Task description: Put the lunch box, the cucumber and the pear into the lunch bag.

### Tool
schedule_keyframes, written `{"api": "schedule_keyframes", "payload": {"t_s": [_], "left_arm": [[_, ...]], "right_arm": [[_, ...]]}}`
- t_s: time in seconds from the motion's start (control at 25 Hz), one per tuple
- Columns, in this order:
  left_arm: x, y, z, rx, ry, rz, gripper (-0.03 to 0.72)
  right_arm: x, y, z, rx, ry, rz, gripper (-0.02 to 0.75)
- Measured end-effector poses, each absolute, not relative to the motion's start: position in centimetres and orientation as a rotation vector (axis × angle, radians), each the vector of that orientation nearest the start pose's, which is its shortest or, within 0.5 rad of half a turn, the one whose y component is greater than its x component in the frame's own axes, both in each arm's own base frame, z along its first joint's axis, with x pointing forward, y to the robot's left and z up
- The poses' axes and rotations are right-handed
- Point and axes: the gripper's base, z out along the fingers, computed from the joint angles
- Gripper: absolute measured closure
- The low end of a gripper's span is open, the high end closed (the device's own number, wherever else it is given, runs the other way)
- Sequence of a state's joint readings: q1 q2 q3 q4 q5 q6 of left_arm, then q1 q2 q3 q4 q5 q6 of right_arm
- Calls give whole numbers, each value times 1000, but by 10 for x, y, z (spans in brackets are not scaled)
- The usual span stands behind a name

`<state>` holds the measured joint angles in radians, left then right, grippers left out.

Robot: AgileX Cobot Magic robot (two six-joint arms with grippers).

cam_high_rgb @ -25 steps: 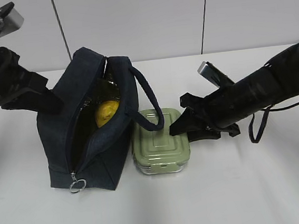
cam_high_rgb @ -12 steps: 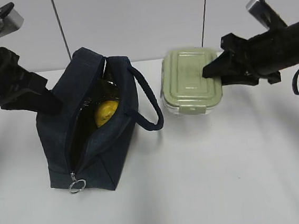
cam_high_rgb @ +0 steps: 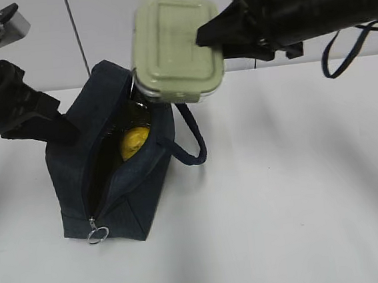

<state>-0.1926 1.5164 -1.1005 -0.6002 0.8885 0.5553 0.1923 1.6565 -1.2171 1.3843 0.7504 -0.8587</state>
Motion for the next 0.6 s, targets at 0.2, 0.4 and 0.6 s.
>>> {"api": "schedule_keyframes", "payload": {"t_s": [0.2,0.4,0.6], "left_arm": [[290,-97,273,584,2577,-622,667],[290,-97,273,585,2577,-623,667],[290,-98,273,579,2576,-632,667]], "right_arm": [[342,168,288,-205,2173,1157,478],[347,183,263,-178,2251,1131,478],[347,180,243,-235,2382,999,478]]}}
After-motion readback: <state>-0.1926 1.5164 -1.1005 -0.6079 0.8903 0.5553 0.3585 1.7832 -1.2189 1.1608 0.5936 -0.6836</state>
